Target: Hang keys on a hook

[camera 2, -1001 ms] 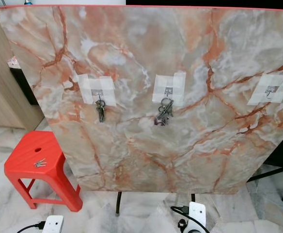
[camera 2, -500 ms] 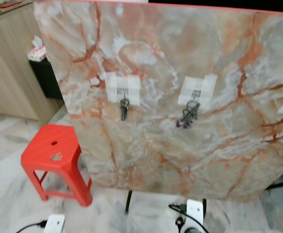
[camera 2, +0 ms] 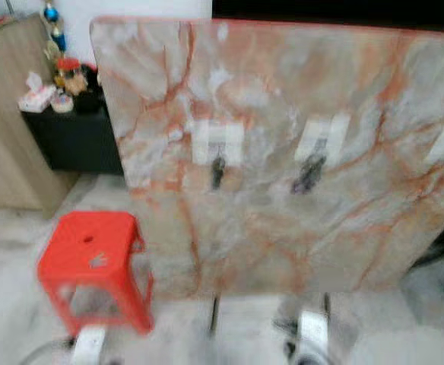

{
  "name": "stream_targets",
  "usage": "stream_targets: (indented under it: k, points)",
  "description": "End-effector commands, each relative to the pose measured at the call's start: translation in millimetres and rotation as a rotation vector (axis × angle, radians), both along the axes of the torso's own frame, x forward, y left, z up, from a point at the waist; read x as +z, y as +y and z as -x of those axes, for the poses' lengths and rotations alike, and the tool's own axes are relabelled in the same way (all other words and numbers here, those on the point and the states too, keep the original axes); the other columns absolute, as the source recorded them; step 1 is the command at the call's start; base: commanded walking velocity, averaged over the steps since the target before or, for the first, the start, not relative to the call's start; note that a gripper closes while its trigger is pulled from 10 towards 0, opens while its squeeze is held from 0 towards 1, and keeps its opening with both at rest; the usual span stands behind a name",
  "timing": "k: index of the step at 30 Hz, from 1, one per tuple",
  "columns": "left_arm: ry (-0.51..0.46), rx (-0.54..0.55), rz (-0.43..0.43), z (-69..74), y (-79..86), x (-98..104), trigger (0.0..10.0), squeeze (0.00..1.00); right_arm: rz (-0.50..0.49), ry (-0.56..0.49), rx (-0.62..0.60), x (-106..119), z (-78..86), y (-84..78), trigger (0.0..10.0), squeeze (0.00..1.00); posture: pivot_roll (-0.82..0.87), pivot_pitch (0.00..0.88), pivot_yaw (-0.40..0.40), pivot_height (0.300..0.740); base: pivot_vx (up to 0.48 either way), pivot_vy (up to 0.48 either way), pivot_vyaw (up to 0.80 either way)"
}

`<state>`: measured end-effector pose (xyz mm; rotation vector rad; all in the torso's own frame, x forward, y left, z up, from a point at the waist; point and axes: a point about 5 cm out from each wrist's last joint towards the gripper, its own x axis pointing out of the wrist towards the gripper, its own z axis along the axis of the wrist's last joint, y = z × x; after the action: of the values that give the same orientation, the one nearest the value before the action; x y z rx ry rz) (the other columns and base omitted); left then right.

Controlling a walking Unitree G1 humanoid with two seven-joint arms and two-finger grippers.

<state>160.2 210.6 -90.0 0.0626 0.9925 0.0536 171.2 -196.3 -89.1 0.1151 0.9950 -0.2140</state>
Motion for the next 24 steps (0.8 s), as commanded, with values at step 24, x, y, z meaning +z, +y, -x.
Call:
stream_targets:
  k: [24]
  points:
    - [0.000, 0.000, -0.018, -1.2, 6.1, 1.6, 10.0, 0.00, -0.035, -0.020, 0.025, 3.0, -12.9, 23.1, 10.0, 0.00, 0.08, 0.000, -0.045, 0.740, 0.000, 0.480, 0.00]
